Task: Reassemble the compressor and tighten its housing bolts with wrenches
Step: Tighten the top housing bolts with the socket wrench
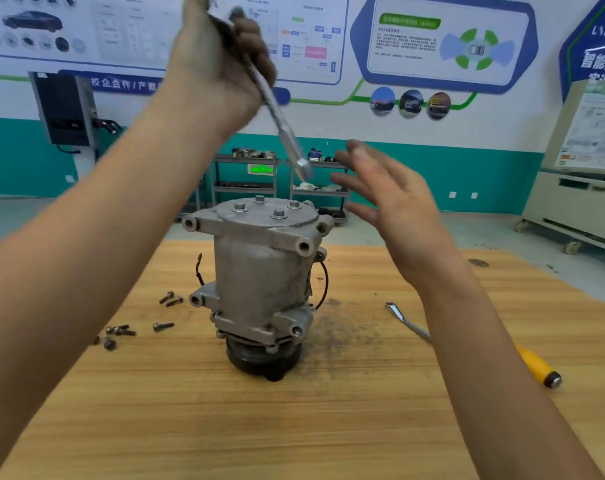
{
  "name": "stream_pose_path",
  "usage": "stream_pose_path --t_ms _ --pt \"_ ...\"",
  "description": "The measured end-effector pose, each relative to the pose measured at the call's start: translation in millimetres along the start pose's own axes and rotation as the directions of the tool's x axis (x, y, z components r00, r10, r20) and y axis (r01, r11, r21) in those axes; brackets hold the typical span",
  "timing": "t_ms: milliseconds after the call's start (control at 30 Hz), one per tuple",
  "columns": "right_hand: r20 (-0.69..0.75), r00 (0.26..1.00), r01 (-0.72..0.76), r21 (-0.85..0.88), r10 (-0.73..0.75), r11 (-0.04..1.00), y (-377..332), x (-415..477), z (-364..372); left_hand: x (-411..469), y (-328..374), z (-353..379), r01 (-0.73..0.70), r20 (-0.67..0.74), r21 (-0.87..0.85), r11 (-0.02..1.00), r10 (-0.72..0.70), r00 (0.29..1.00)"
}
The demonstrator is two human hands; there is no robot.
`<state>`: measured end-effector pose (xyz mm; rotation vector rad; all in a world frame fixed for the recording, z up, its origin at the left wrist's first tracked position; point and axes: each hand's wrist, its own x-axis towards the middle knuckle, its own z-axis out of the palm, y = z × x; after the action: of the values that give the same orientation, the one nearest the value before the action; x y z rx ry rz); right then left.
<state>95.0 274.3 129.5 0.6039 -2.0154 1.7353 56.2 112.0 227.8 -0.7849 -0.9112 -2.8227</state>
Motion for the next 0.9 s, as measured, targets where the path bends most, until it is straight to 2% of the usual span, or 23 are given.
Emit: stream_pose_path --t_ms 67,167,233,300,367,433,500,567,667,767,833,900 --pt "0.067 0.994 0.095 -0.052 -0.092 0.994 -7.0 -17.3 14.3 -31.2 -26.6 11.9 0.104 0.057 0.023 0.994 -0.105 0.993" --pt "-0.111 0.979 0.168 -0.055 -0.173 0.984 2.7 -50.1 18.4 -61.4 -57.4 20.6 0.218 0.124 0.194 0.956 -0.245 0.962" --pt "-0.232 0.962 0.137 -0.040 -0.142 0.990 16.8 -68.0 0.4 -70.6 -64.2 18.6 0.214 0.130 0.413 0.885 -0.290 0.948" --pt "-0.300 0.949 0.054 -0.138 -0.093 0.989 33.3 -78.5 -28.0 -75.1 -61.4 9.1 0.167 0.133 0.591 0.789 -0.300 0.945" --pt "-0.380 0.925 -0.104 -0.311 -0.023 0.945 58.5 -80.7 -59.7 -78.3 -52.4 -6.4 0.127 0.133 0.621 0.773 -0.263 0.956" --pt "-0.472 0.880 -0.309 -0.474 0.059 0.824 91.2 -78.4 -92.2 -81.6 -39.0 -28.7 0.061 0.127 0.593 0.803 -0.167 0.978" --pt "-0.531 0.831 -0.493 -0.564 0.166 0.662 125.0 -75.8 -120.9 -86.0 -23.7 -56.2 -0.029 0.122 0.574 0.818 -0.051 0.991" --pt "-0.542 0.798 -0.595 -0.644 0.262 0.480 153.7 -74.0 -139.6 -90.7 -11.6 -87.7 -0.084 0.080 0.561 0.824 0.047 0.996" --pt "-0.551 0.750 -0.651 -0.713 0.367 0.260 186.1 -74.3 -148.6 -98.8 -8.0 -141.3 -0.095 -0.100 0.618 0.780 0.198 0.975" --pt "-0.554 0.733 -0.642 -0.755 0.395 0.134 196.6 -72.0 -148.9 -107.5 -14.2 -184.4 -0.025 -0.310 0.738 0.675 0.370 0.876" --pt "-0.552 0.721 -0.638 -0.765 0.419 0.091 192.6 -69.2 -148.4 -110.2 -21.4 -200.2 0.084 -0.402 0.745 0.662 0.345 0.848" --pt "-0.544 0.719 -0.628 -0.775 0.432 0.068 185.4 -67.4 -143.6 -108.9 -31.2 -214.4 0.222 -0.471 0.711 0.668 0.217 0.855"
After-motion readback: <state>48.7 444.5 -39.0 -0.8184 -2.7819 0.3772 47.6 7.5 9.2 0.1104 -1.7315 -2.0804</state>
